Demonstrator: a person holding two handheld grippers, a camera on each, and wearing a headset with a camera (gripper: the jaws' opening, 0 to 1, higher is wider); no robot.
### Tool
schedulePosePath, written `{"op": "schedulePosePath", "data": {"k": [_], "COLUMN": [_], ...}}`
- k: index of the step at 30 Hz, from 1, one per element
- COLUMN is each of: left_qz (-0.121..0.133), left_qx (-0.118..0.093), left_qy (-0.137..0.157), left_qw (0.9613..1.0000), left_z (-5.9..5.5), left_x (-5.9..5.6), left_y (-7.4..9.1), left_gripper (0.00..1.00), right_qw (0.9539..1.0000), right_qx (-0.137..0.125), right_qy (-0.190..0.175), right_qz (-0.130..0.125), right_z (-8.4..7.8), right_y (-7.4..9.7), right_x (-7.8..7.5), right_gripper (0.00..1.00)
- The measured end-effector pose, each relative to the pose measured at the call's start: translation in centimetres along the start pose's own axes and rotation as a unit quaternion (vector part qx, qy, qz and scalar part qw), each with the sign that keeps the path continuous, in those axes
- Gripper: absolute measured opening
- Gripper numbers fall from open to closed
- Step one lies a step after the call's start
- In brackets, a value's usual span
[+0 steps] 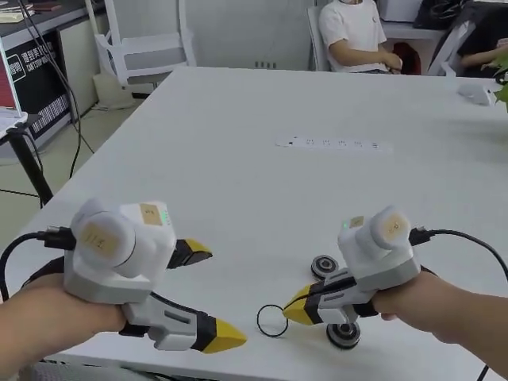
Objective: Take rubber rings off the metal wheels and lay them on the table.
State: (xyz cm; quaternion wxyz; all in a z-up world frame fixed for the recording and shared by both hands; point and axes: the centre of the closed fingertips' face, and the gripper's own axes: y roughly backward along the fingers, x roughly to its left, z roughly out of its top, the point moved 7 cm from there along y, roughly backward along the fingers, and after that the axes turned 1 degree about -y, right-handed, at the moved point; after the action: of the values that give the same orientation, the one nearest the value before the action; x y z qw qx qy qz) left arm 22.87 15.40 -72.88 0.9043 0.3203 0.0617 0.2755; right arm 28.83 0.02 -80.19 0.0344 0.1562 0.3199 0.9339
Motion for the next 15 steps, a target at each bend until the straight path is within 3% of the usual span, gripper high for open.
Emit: {"op": "schedulePosePath", "data": {"k": [15], "left_qz": [-0.008], "left_qx": [0.009], "left_qy": [0.000], "left_qw": [0.9999], "left_z": [0.1], "left_x": [0.0], "left_y": [-0.5], "left_gripper": [0.75], "right_qw": [0.9998], "right_qx": [-0.016], "right_qy": [0.009], "right_qz": [-0.012], "right_z": [0.2], "right_y": [1.3], "right_x": [-0.3], "right_gripper": [0.18]}}
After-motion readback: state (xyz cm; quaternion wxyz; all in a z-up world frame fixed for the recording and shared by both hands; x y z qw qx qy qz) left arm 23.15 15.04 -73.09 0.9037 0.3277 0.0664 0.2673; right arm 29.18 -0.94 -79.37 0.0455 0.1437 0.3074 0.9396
